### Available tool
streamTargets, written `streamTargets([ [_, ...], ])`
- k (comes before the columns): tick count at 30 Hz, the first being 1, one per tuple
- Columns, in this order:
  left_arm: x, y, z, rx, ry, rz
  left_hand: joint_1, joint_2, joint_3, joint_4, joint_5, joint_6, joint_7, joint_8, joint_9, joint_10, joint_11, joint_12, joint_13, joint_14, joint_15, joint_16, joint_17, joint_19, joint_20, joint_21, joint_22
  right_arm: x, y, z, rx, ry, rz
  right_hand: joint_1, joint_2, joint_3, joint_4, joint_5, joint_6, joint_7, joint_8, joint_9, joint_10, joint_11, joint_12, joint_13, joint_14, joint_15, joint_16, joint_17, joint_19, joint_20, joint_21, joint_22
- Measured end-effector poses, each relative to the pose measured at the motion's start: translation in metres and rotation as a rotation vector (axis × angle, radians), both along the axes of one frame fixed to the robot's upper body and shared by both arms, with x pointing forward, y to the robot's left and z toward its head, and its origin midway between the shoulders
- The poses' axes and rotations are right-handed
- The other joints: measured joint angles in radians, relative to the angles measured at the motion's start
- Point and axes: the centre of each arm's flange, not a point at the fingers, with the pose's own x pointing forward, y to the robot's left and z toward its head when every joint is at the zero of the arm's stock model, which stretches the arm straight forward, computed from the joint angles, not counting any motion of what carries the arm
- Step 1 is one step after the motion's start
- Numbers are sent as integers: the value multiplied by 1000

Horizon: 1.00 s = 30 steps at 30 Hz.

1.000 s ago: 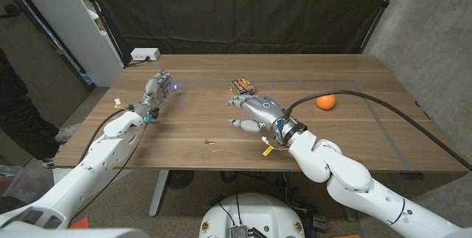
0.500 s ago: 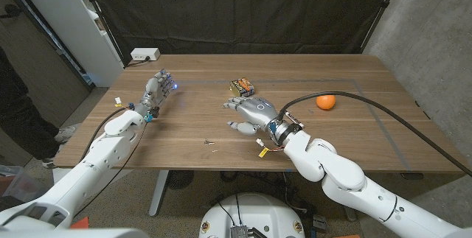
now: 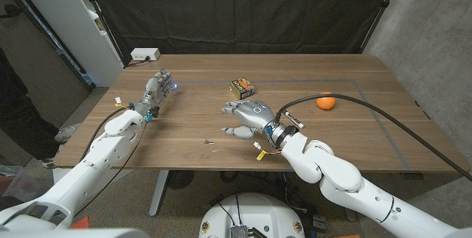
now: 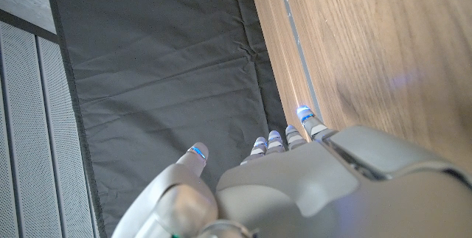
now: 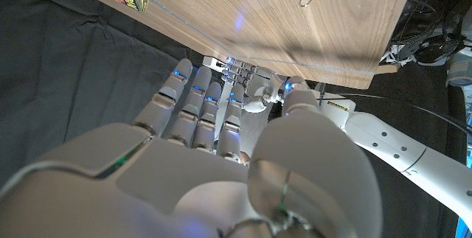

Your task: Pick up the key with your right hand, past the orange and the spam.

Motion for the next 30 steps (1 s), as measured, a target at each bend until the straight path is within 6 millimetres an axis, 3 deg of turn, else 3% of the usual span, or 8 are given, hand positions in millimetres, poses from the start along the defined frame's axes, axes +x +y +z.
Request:
streamTargets([
  [6, 0, 0, 0, 1, 0, -1, 0, 0, 0, 0, 0, 0, 0, 0, 0, 0, 0, 0, 0, 0, 0, 0, 0, 0, 0, 0, 0, -2, 3, -5, 1, 9, 3, -19, 3, -8, 8, 6, 36, -22, 13, 1, 0, 0, 4, 6, -6, 6, 14, 22, -6, 6, -1, 0],
  [14, 0, 0, 0, 2, -3, -2, 0, 0, 0, 0, 0, 0, 0, 0, 0, 0, 0, 0, 0, 0, 0, 0, 0, 0, 0, 0, 0, -5, 8, -10, 4, 10, 2, -20, 4, -12, 4, 17, 80, -41, 20, -7, -11, 8, 4, 14, -30, 3, 15, 33, -16, 16, -1, 0],
  [16, 0, -1, 0, 2, -4, -3, 0, 0, 0, 0, 0, 0, 0, 0, 0, 0, 0, 0, 0, 0, 0, 0, 0, 0, 0, 0, 0, -6, 9, -11, -1, 11, -5, -18, 5, -8, -8, 21, 57, -35, 7, -11, -26, 3, 2, 15, -40, 7, 8, 32, -20, 20, -1, 0],
  [23, 0, 1, -2, -1, -2, -1, 0, 0, 0, 0, 0, 0, 0, 0, 0, 0, 0, 0, 0, 0, 0, 0, 0, 0, 0, -4, 0, -5, 14, -15, -18, 22, -7, 67, 34, 31, -48, 36, -7, -57, -36, -21, -58, -3, -14, 22, -73, 3, -12, 30, -24, 16, -8, 0],
  [30, 0, 2, -2, -2, -2, 0, 0, 0, -7, 2, 0, 0, 0, 0, 0, 0, 0, 0, 0, 0, 0, 0, 0, 0, 0, -4, 0, -3, 21, -18, -32, 29, -1, 76, 38, 34, -50, 36, -8, -57, -36, -25, -62, 0, -14, 24, -74, 5, -16, 28, -25, 14, -9, 0],
])
